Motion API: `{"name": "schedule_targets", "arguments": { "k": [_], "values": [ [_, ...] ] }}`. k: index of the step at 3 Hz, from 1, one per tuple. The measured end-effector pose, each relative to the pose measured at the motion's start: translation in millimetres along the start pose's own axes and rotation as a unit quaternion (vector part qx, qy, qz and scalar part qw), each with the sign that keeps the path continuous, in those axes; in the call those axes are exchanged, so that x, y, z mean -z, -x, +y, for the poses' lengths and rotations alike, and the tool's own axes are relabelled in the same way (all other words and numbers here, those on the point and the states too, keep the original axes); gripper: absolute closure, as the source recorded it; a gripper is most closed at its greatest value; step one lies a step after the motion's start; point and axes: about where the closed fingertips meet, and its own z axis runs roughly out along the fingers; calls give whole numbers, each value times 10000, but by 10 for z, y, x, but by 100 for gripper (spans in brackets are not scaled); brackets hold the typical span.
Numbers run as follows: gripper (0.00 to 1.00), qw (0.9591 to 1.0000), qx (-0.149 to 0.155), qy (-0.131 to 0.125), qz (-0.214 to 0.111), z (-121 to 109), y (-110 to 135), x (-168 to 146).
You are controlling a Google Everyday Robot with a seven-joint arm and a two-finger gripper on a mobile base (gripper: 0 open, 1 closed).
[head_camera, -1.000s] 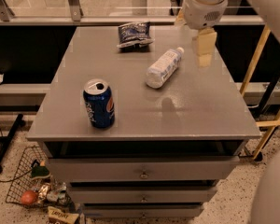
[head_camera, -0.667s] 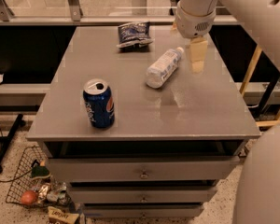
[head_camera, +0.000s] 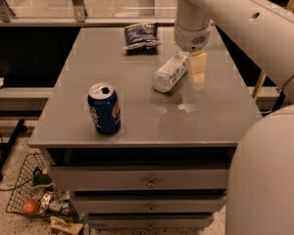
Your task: Move blue plastic bottle near pepsi can
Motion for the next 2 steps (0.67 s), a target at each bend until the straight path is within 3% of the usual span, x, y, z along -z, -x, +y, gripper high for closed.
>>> {"name": "schedule_targets", "arguments": {
  "k": [1,2],
  "values": [
    [0,9999,113,-15,39,-47,110,-23],
    [18,9997,193,118,84,-47,180,-98]
  ]
}}
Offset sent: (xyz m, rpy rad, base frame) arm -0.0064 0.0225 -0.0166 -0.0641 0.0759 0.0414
